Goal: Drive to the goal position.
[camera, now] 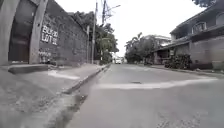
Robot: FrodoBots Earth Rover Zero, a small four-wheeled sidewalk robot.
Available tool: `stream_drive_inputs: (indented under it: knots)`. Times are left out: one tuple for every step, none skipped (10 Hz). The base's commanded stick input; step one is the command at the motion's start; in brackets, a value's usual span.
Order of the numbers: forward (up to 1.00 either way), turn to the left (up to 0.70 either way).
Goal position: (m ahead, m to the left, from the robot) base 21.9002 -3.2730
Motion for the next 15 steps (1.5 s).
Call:
stream_drive_inputs:
  knots:
    - [1.0,-0.05]
    - [1.0,-0.4]
    - [1.0,-0.4]
    - [1.0,-0.36]
    - [1.0,-0.14]
    - [1.0,-0.06]
    - [1.0,-0.04]
    - [1.0,-0.01]
    - [1.0,0.0]
    - [1.0,0.0]
    - [1.0,0.0]
    - [1.0,0.0]
    - [1.0,0.05]
    - [1.0,0.15]
    - [1.0,0.26]
